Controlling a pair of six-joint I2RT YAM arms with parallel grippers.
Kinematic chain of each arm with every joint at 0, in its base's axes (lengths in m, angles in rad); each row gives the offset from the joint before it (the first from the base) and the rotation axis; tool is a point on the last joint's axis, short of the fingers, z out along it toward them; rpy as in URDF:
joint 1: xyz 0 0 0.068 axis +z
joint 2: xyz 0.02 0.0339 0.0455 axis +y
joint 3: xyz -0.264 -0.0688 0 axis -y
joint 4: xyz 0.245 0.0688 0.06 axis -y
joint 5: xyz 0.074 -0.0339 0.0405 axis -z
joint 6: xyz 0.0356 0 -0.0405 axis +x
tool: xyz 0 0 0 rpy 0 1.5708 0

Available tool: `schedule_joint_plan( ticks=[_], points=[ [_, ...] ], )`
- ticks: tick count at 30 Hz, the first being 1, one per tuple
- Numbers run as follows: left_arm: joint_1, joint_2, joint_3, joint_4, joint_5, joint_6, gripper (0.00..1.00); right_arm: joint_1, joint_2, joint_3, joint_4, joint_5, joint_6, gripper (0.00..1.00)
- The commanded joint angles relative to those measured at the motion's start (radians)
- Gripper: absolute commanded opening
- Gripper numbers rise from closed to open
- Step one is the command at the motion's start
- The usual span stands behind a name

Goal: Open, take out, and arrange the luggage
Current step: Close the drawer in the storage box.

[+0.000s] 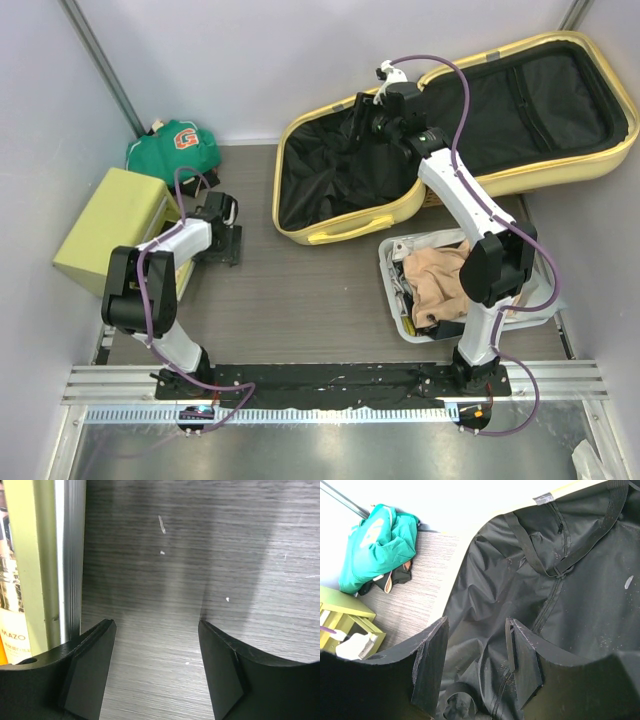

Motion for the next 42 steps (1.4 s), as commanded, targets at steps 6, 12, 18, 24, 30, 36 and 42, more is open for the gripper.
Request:
schedule_joint_plan(
  ticks=[6, 12, 18, 24, 30, 36, 42],
  points=[
    [0.098, 0.037, 0.04, 0.063, -0.22, 0.184, 0.73, -0.002, -0.043, 0.012, 0.059, 0.012, 0.026, 0.57],
    [0.136, 0.031, 0.046, 0.076, -0.222, 0.223, 0.73, -0.002, -0.048, 0.003, 0.059, 0.025, 0.037, 0.57],
    [0.18, 0.041, 0.074, 0.104, -0.237, 0.243, 0.73, -0.002, -0.039, 0.009, 0.059, 0.023, 0.049, 0.57],
    [0.21, 0.1, 0.116, 0.119, -0.318, 0.271, 0.73, -0.004, -0.019, 0.029, 0.057, 0.017, 0.055, 0.57],
    [0.245, 0.124, 0.143, 0.141, -0.369, 0.286, 0.75, -0.008, 0.007, 0.057, 0.057, 0.015, 0.056, 0.57],
    [0.249, 0.132, 0.17, 0.144, -0.372, 0.277, 0.75, -0.013, 0.021, 0.081, 0.057, 0.032, 0.047, 0.57],
    [0.181, 0.045, 0.184, 0.145, -0.164, 0.228, 0.77, -0.024, 0.012, 0.054, 0.059, 0.086, 0.011, 0.58]
  ],
)
